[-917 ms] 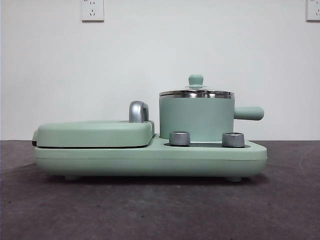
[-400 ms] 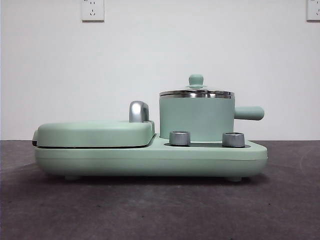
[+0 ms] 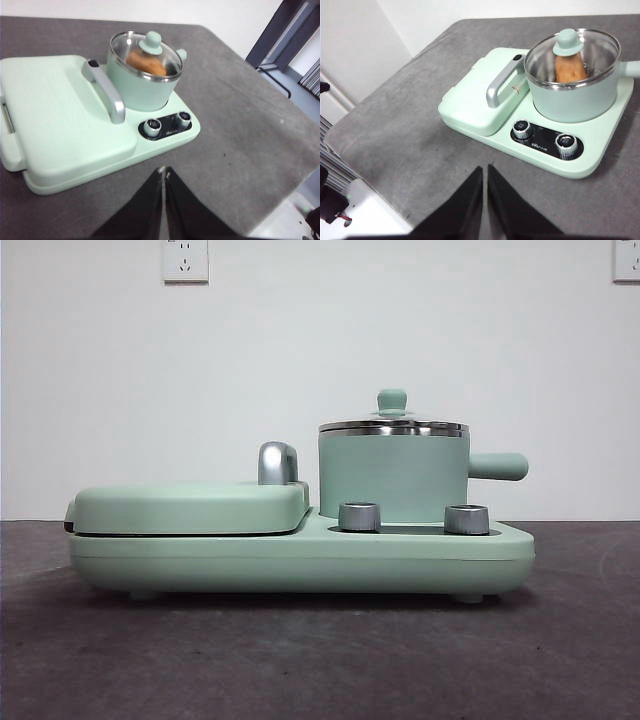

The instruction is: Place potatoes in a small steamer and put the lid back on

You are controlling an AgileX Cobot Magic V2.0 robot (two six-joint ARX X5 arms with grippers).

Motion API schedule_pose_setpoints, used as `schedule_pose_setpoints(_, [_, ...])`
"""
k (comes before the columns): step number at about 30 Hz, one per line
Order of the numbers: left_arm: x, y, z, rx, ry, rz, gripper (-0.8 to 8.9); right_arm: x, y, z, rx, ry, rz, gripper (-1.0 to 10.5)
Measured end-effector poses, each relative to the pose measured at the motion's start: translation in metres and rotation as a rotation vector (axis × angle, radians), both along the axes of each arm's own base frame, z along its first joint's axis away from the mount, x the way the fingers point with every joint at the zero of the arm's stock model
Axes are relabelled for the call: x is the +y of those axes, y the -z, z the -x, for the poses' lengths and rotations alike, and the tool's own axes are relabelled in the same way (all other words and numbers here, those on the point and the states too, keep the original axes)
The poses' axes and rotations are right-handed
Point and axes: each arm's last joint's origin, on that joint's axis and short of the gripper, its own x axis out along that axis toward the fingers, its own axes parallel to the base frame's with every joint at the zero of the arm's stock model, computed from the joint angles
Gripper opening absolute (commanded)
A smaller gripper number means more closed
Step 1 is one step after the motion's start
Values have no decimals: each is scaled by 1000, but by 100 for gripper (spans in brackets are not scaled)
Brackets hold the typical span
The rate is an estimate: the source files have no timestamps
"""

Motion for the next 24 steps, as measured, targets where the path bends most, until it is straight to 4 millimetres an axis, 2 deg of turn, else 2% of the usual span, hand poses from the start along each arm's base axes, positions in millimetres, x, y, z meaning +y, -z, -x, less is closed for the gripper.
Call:
schedule_pose_setpoints(11, [2, 0, 1, -11, -12, 15, 5, 0, 0, 0, -1, 0, 0, 10])
schedule_pose_setpoints(15, [11, 5, -3, -44, -132, 35, 5, 0, 0, 0, -1, 0, 0, 10])
schedule_pose_setpoints(17, [16, 14, -7, -96, -212, 16, 5, 0, 0, 0, -1, -1, -1, 10])
schedule_pose_setpoints(19, [23, 32, -12, -154, -305, -21, 5, 0, 0, 0, -1, -1, -1, 10])
schedule_pose_setpoints(24, [38, 91, -22, -312, -494, -164, 5, 0, 0, 0, -1, -2, -1, 10])
